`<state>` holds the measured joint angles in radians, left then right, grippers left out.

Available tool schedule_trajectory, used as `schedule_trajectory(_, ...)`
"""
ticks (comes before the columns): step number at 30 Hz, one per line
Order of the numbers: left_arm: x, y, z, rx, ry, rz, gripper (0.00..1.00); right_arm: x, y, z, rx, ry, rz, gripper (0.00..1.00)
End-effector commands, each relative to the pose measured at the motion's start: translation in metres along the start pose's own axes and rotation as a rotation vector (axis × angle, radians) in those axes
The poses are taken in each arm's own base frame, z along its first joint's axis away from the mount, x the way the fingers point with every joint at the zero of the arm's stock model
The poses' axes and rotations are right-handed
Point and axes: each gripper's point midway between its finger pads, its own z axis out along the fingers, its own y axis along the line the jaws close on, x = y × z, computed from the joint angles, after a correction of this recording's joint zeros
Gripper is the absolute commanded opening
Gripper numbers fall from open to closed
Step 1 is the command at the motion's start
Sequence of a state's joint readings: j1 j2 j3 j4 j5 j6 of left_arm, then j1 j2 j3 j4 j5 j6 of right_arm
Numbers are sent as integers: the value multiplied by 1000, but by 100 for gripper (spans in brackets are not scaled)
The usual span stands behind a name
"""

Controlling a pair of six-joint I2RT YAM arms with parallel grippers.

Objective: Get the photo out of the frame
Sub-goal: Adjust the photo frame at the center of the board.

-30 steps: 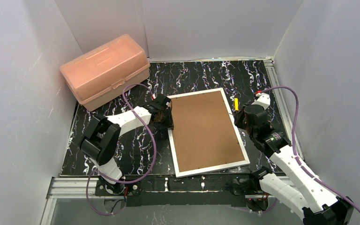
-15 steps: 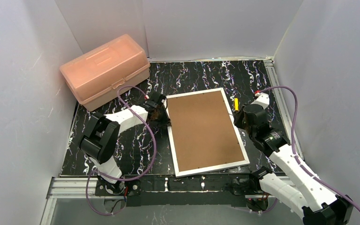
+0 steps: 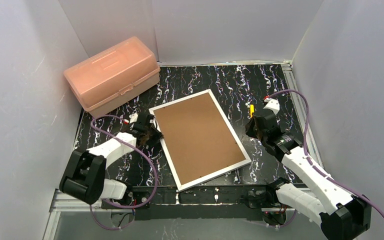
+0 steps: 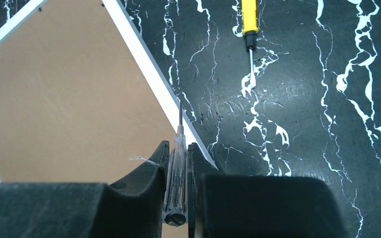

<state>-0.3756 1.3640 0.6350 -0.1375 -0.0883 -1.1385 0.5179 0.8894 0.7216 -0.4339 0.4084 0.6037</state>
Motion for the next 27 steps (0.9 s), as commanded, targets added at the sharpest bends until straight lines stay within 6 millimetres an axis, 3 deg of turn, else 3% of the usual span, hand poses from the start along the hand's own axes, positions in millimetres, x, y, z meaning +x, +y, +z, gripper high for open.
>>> schedule_trajectory(1,-12,39,-5,-120,-91,35,37,-5,9,3,-37,-22,28,1)
schedule_trajectory(7,-19,-2,-45,12,-38,393,62,-4,18,1,-92,-10,-6,1)
schedule_trajectory(11,8,-40,-78,241,42,604,74,-10,22,-2,-120,-18,-57,1)
schedule_trajectory(14,35,-61,-101,358,48,771,97,-22,19,-6,-102,-69,-67,1)
schedule_trajectory(19,87,-85,-125,524,109,1006,97,-53,10,-18,-36,-165,-89,1)
schedule_trajectory(21,109,-89,-131,579,134,1103,87,-61,6,-22,-8,-187,-100,1)
schedule_trajectory(27,168,-93,-140,613,174,1402,83,-70,-3,-33,19,-236,-85,1)
